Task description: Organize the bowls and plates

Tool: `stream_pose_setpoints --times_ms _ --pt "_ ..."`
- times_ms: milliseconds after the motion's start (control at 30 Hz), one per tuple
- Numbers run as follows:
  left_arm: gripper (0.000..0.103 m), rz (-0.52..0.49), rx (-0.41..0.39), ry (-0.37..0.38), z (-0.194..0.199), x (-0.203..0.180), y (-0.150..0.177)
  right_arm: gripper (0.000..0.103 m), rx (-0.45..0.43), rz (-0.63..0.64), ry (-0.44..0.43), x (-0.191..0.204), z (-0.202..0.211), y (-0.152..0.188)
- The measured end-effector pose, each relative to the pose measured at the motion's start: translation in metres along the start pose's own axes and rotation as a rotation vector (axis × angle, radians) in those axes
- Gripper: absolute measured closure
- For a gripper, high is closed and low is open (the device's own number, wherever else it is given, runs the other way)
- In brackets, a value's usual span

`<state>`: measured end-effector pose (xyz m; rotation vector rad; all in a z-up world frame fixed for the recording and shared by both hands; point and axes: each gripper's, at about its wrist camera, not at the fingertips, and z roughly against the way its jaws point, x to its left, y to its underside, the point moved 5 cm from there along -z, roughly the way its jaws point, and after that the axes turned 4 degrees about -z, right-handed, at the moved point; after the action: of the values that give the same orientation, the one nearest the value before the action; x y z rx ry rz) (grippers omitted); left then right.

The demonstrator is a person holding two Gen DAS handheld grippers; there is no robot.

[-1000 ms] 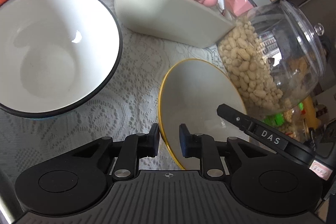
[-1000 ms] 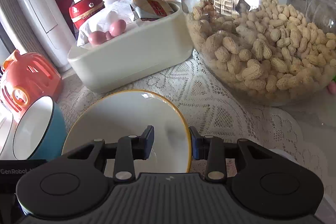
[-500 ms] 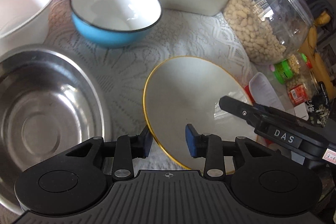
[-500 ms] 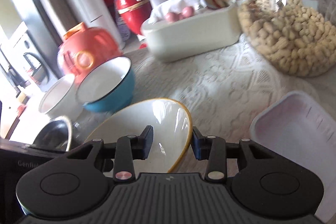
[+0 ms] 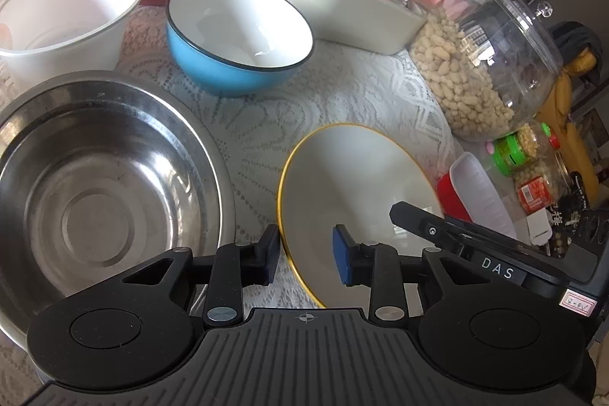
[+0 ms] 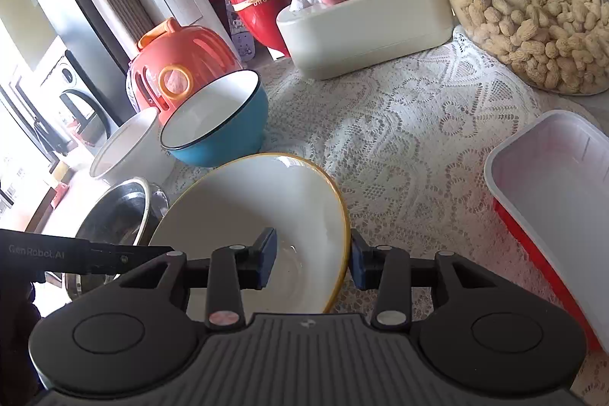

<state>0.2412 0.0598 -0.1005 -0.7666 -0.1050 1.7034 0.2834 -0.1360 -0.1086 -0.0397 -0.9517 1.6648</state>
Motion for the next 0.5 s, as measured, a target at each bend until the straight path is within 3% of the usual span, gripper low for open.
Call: stream_pose_setpoints --times_ms 167,300,400,500 --pt "0.069 0.009 0.013 -0.004 0.001 0.001 0.000 0.056 0.001 0.012 -0.034 0.005 0.005 0.002" --pt "0.069 0.036 0.009 0.031 0.005 0.002 -0.010 0.056 0.004 0.038 -0.002 0.003 0.001 0.003" --pt "0.069 0.070 -0.031 0.054 0.018 0.008 -0.045 0.056 -0.022 0.055 0.024 0.000 0.001 0.002" --pt "0.069 0.063 -0.105 -0.063 0.031 0.016 -0.107 0.056 -0.031 0.058 0.048 -0.003 -0.002 0.000"
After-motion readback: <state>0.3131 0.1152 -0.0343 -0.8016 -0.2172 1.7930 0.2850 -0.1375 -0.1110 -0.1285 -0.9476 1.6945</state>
